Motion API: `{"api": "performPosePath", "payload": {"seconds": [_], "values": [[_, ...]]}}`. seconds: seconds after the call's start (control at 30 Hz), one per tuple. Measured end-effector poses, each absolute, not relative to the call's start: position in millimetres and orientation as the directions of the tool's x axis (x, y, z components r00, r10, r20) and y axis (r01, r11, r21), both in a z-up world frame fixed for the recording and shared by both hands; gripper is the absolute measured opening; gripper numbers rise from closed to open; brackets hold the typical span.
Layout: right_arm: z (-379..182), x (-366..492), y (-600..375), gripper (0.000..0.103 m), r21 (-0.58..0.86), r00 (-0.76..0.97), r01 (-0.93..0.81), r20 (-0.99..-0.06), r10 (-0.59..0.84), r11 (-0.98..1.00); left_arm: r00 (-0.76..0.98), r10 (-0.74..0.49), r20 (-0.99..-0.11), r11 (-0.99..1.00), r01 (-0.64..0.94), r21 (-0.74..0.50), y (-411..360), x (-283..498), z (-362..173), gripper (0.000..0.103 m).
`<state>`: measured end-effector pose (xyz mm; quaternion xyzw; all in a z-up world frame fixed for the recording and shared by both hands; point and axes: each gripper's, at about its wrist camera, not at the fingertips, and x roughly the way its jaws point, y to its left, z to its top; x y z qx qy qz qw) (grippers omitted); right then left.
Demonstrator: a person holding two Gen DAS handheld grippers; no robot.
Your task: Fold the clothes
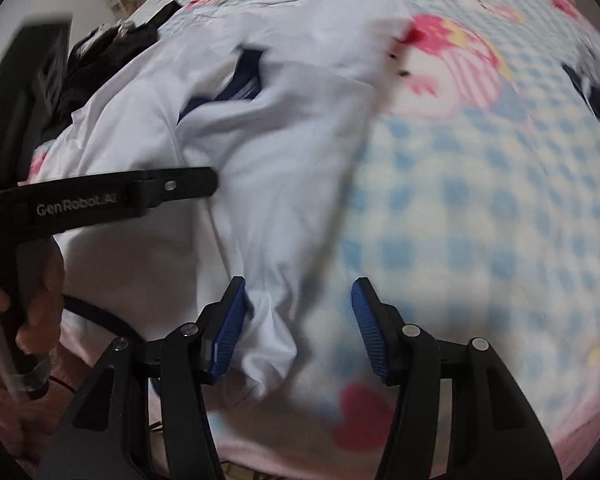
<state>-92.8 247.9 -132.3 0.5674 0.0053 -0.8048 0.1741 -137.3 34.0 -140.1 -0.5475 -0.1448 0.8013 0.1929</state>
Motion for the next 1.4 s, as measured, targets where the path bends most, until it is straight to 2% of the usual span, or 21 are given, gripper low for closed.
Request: {"api": "performPosePath", "payload": {"seconds": [0.13,0.27,0.3,0.37,0.43,0.6,0.67,0.7,0.87,0.93,1.0,1.13,1.2,1.23,1.27,1.3,1.4], "values": [[-112.6,-100.6,223.2,0.055,0.223,-0.335,0.322,-0.882,-0.331,-0.920,-0.528,0.411,-0.743,-0.889,-0.050,-0.456,-26.9,-93.1,-101.1,0.034],[-92.8,-108.5,198.4,0.055,0.253,-0.372,0.359,-0.844,-0.387,-0.898,-0.624,0.183,-0.760,-0.847,0.291,-0.444,-124.0,-61.7,-97.5,0.034],[-87.8,-110.5,192.3,0.055,0.260,-0.380,0.369,-0.834,-0.400,-0.892,-0.625,0.190,-0.757,-0.814,0.331,-0.477,-143.7,-58.8,-104.0,0.034],[-77.9,-114.4,179.9,0.055,0.274,-0.397,0.388,-0.812,-0.428,-0.880,-0.628,0.202,-0.751,-0.739,0.405,-0.538,-183.1,-53.0,-116.9,0.041],[-71.2,-118.6,167.3,0.055,0.286,-0.408,0.404,-0.794,-0.451,-0.869,-0.628,0.274,-0.728,-0.704,0.385,-0.597,-196.6,-63.9,-134.8,0.050],[-98.1,-130.1,139.1,0.055,0.285,-0.374,0.395,-0.818,-0.436,-0.873,-0.603,0.401,-0.689,-0.698,0.286,-0.657,-186.7,-118.7,-159.4,0.047],[-100.3,-131.5,138.8,0.055,0.265,-0.389,0.378,-0.824,-0.412,-0.887,-0.597,0.419,-0.684,-0.705,0.260,-0.659,-179.0,-133.2,-157.1,0.018],[-101.0,-132.6,139.7,0.055,0.258,-0.397,0.368,-0.825,-0.402,-0.893,-0.605,0.389,-0.695,-0.721,0.269,-0.638,-177.6,-133.0,-152.5,0.003],[-100.8,-137.0,147.6,0.055,0.212,-0.422,0.329,-0.838,-0.345,-0.920,-0.698,0.168,-0.696,-0.802,0.314,-0.509,-183.4,-97.0,-112.4,0.002],[-102.0,-137.8,152.2,0.055,0.199,-0.425,0.309,-0.846,-0.323,-0.930,-0.708,0.116,-0.697,-0.871,0.265,-0.414,-167.9,-93.7,-95.4,0.002],[-103.8,-138.3,157.2,0.055,0.205,-0.421,0.290,-0.850,-0.317,-0.935,-0.722,0.110,-0.684,-0.938,0.152,-0.312,-138.8,-98.8,-78.5,0.002],[-92.1,-133.0,169.3,0.055,0.227,-0.456,0.270,-0.826,-0.332,-0.936,-0.657,0.243,-0.713,-0.970,-0.182,-0.163,-45.2,-116.1,-72.5,0.002],[-81.9,-130.1,178.6,0.055,0.253,-0.484,0.255,-0.802,-0.349,-0.933,-0.553,0.310,-0.773,-0.944,-0.276,-0.182,-11.5,-128.4,-96.1,0.004],[-77.9,-129.7,183.3,0.055,0.260,-0.494,0.247,-0.795,-0.352,-0.934,-0.472,0.356,-0.806,-0.927,-0.290,-0.240,-3.7,-135.7,-115.0,0.013],[-75.6,-130.1,186.8,0.056,0.260,-0.497,0.245,-0.793,-0.351,-0.934,-0.418,0.387,-0.822,-0.916,-0.277,-0.290,-4.1,-139.1,-130.1,0.030],[-75.2,-130.9,187.7,0.056,0.258,-0.494,0.253,-0.794,-0.354,-0.932,-0.363,0.417,-0.833,-0.904,-0.260,-0.340,-4.5,-142.4,-145.1,0.035],[-77.2,-132.8,182.0,0.056,0.270,-0.467,0.317,-0.790,-0.398,-0.909,-0.423,0.538,-0.729,-0.843,-0.264,-0.468,-26.3,-118.4,-126.6,0.046]]}}
